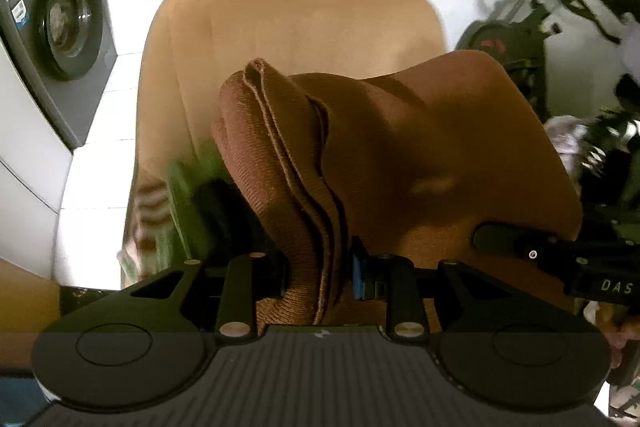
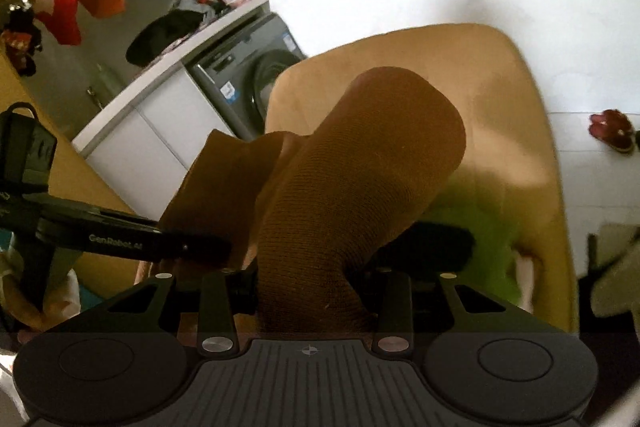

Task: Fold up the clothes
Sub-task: 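Carry the held sweater with both tools toward the wooden chair, then lower the sweater onto the clothes stack and open both tools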

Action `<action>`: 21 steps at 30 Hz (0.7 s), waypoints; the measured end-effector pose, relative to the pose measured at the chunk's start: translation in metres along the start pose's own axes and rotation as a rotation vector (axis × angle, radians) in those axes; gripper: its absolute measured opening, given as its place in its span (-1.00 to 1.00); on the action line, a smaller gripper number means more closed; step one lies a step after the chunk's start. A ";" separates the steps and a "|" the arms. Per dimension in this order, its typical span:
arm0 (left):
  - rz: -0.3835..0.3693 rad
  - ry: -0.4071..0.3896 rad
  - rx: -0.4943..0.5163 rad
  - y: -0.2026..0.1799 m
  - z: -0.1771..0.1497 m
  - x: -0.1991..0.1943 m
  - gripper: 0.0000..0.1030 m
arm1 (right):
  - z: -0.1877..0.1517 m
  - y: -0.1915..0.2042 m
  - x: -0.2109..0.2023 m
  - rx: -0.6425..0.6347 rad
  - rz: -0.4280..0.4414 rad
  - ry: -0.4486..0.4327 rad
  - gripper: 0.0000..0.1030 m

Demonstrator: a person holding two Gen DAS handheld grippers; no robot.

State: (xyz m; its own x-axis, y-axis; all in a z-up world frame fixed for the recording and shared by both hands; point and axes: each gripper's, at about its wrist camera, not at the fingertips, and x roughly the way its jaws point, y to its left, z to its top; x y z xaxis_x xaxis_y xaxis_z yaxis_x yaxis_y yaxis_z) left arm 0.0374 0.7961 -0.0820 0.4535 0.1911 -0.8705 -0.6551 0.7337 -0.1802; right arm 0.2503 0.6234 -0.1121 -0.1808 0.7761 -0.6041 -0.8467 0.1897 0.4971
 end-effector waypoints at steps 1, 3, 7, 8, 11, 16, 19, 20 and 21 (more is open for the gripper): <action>0.005 0.016 -0.006 0.005 0.006 0.010 -0.45 | 0.005 -0.007 0.013 0.012 -0.001 0.020 -0.32; 0.007 0.054 -0.016 0.018 0.016 0.033 -0.43 | 0.012 -0.024 0.039 0.039 -0.009 0.065 -0.31; 0.004 0.105 -0.032 0.040 0.012 0.069 -0.32 | 0.008 -0.040 0.074 0.024 -0.070 0.128 -0.23; 0.001 0.104 -0.030 0.044 0.010 0.075 -0.28 | 0.008 -0.039 0.073 0.015 -0.088 0.122 -0.21; -0.008 0.105 -0.028 0.049 0.010 0.084 -0.18 | 0.009 -0.036 0.071 -0.013 -0.140 0.104 -0.09; -0.022 0.116 -0.035 0.050 0.014 0.091 -0.07 | 0.009 -0.032 0.067 -0.059 -0.228 0.074 0.14; -0.021 0.119 -0.035 0.051 0.014 0.084 -0.01 | 0.009 -0.029 0.065 -0.086 -0.280 0.055 0.47; -0.017 0.119 -0.031 0.052 0.014 0.081 0.04 | 0.009 -0.028 0.064 -0.096 -0.298 0.049 0.50; -0.008 0.115 -0.018 0.052 0.015 0.078 0.09 | 0.009 -0.027 0.063 -0.105 -0.315 0.043 0.50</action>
State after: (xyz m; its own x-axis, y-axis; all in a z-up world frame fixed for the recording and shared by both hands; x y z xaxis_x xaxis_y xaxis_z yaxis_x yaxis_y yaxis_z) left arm 0.0479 0.8587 -0.1520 0.3867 0.1083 -0.9158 -0.6628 0.7231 -0.1944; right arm 0.2663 0.6727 -0.1582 0.0792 0.6625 -0.7449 -0.9107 0.3519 0.2161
